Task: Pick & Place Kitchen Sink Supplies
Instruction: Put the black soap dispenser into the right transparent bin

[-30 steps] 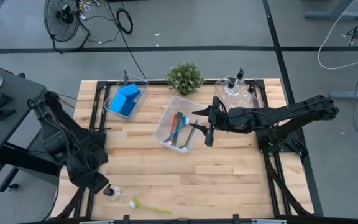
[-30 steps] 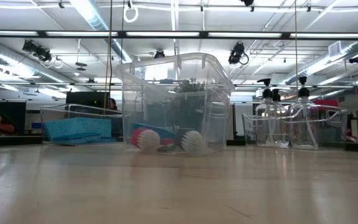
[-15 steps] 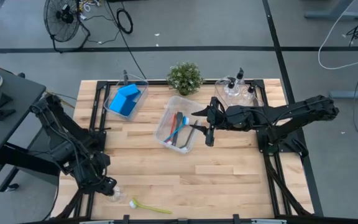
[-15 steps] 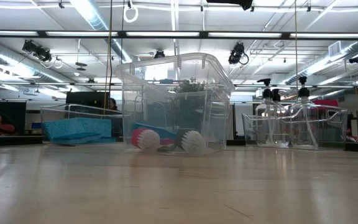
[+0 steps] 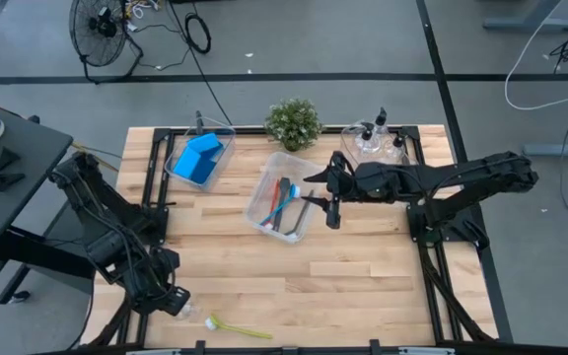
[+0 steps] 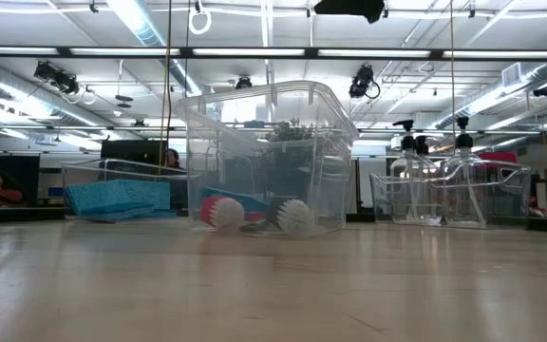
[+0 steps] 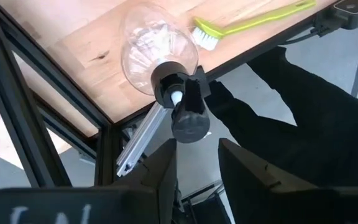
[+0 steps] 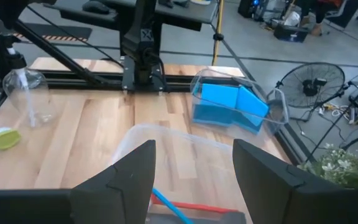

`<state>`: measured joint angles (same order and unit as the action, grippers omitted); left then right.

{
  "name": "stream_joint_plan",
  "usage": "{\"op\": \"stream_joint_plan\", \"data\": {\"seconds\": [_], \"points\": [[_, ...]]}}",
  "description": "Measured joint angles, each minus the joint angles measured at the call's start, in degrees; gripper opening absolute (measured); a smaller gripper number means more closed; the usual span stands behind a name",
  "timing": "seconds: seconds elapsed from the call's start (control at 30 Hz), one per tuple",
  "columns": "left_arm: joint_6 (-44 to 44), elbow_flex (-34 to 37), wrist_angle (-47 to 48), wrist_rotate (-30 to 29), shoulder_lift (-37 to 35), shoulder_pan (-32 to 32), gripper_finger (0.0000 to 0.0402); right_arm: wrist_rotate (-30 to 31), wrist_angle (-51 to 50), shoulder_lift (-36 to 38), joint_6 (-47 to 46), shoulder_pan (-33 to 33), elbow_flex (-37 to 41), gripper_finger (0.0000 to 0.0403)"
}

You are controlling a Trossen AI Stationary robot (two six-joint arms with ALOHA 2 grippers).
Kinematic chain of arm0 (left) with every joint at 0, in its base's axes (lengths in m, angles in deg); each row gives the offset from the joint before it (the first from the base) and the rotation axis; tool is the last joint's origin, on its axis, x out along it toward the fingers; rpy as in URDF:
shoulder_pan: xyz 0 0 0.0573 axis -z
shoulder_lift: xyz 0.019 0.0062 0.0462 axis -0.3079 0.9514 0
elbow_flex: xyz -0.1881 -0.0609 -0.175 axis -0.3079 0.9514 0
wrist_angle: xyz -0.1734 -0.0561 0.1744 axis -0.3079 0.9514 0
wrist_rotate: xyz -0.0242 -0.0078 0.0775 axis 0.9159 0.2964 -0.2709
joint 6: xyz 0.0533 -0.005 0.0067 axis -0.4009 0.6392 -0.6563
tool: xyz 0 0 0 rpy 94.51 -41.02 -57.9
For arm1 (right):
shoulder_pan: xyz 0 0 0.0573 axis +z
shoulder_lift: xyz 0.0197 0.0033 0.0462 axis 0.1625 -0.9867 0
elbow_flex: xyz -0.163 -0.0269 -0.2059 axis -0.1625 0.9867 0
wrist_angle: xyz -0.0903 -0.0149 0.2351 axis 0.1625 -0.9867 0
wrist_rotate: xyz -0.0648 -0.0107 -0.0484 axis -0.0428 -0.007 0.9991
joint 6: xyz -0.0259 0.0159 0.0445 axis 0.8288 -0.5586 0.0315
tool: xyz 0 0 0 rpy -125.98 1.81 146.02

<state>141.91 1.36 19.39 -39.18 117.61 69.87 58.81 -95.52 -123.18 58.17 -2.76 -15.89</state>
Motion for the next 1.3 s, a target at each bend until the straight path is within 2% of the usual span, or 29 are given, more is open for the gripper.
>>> {"op": "stream_joint_plan", "data": {"seconds": [0.33, 0.77, 0.97, 1.1, 1.3], "points": [[-1.8, 0.0, 3.7, 0.0, 0.0, 0.0, 0.0112, 0.0, 0.0, 0.0, 0.0, -1.8, 0.0, 0.0216], [-16.6, 0.0, 1.1, -0.2, 0.0, 0.0, 0.0112, 0.0, 0.0, 0.0, 1.6, -1.9, 0.0, 0.0216], [-14.3, 0.0, 1.2, 3.5, -0.7, 0.0, 0.0112, 0.0, 0.0, 0.0, 1.6, -1.9, 0.0, 0.0216], [-11.8, 0.0, 1.2, 2.0, -2.3, 0.0, 0.0113, 0.0, 0.0, 0.0, 1.6, -1.9, 0.0, 0.0216], [-12.7, 0.0, 1.3, 0.5, -3.0, 0.0, 0.0113, 0.0, 0.0, 0.0, 1.5, -1.9, 0.0, 0.0216]]}}
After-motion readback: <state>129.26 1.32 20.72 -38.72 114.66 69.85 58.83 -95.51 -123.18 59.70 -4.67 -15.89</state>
